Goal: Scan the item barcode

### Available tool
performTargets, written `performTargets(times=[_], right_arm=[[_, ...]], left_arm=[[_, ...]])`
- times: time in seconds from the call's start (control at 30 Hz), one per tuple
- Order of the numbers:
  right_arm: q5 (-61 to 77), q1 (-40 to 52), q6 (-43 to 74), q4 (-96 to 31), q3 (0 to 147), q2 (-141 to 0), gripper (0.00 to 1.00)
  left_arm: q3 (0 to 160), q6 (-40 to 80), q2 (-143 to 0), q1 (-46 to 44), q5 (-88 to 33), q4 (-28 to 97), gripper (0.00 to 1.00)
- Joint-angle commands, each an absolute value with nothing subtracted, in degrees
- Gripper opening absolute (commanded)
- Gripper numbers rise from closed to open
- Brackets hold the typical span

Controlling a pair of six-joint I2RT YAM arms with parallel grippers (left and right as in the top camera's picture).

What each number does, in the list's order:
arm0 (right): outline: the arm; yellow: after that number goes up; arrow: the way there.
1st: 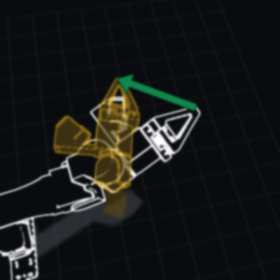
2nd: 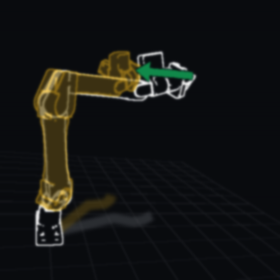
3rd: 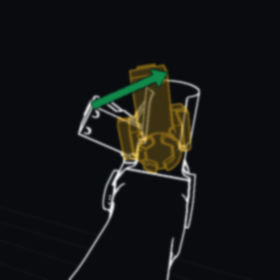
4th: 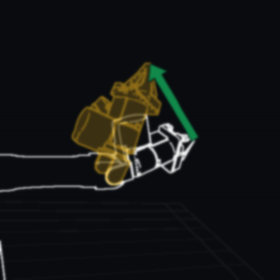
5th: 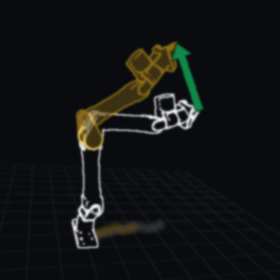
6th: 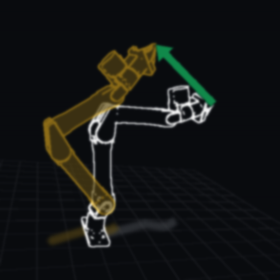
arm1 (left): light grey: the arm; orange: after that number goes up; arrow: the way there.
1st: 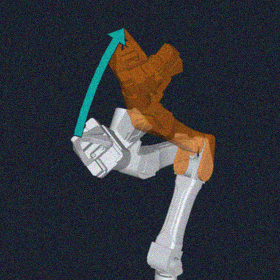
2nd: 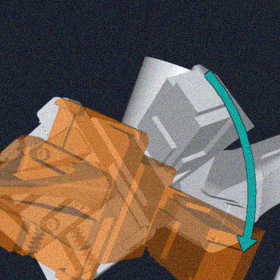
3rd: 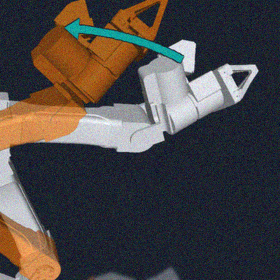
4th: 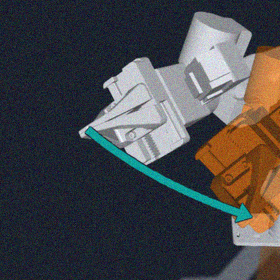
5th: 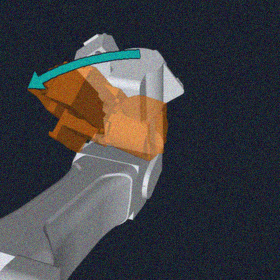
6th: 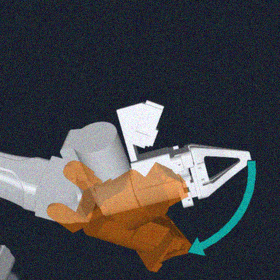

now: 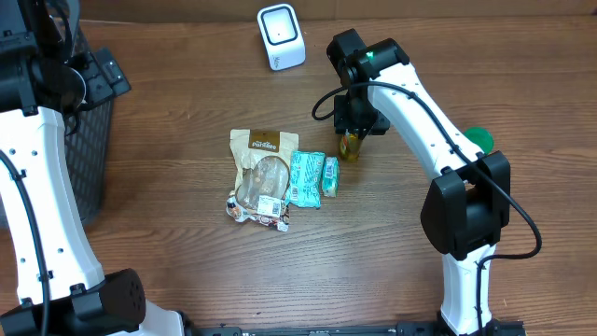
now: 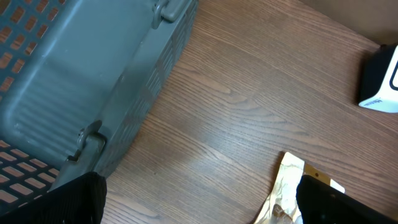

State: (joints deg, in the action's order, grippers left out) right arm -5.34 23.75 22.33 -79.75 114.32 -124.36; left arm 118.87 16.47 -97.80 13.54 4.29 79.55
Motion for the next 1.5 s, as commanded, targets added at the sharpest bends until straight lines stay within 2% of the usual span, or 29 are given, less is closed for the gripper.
performTargets(times=[0.0, 0.03, 0.07, 0.1, 0.27, 0.37, 0.63, 0.73, 0.87, 1.1, 1.17, 1.47], right_arm=[[-6.0, 23.7, 22.5, -79.8, 116.0, -124.2, 0.44], [-6.0, 23.7, 22.5, -79.8, 116.0, -124.2, 0.41], [-5.9, 23.7, 22.5, -79.8, 116.0, -124.2, 0.27], [-5.9, 23.7, 22.5, -79.8, 116.0, -124.2, 0.25], [-4.3, 22.0, 22.0, -81.2, 117.4, -122.6, 0.25], [1.2, 19.5, 18.9, -82.0, 118.6, -119.8, 0.25], [35.9, 6.5, 1.4, -86.6, 118.8, -109.0, 0.26], [45.1, 2.6, -6.2, -91.0, 118.8, -107.6, 0.26], [50.0, -0.7, -13.9, -97.1, 118.7, -107.4, 0.25], [53.3, -1.5, -14.0, -97.1, 118.2, -106.7, 0.22], [54.6, -1.1, -14.0, -97.1, 118.2, -105.0, 0.18], [53.0, -1.1, -14.0, -97.1, 113.7, -90.3, 0.2]], left_arm=[[119.3, 16.3, -98.1, 13.5, 4.0, 79.5, 1.0], [119.3, 16.3, -98.1, 13.5, 4.0, 79.5, 1.0], [119.3, 16.3, -98.1, 13.5, 4.0, 79.5, 0.99], [119.3, 16.3, -98.1, 13.5, 4.0, 79.5, 1.0], [119.3, 16.3, -98.1, 13.5, 4.0, 79.5, 1.0], [119.3, 16.3, -98.1, 13.5, 4.0, 79.5, 1.0], [119.3, 16.3, -98.1, 13.5, 4.0, 79.5, 0.99], [119.3, 16.3, -98.1, 13.5, 4.0, 79.5, 1.0], [119.3, 16.3, -98.1, 13.5, 4.0, 79.5, 1.0], [119.3, 16.3, -98.1, 13.5, 4.0, 79.5, 1.0], [119.3, 16.3, -98.1, 13.5, 4.0, 79.5, 1.0], [119.3, 16.3, -98.1, 13.5, 4.0, 79.5, 0.99]])
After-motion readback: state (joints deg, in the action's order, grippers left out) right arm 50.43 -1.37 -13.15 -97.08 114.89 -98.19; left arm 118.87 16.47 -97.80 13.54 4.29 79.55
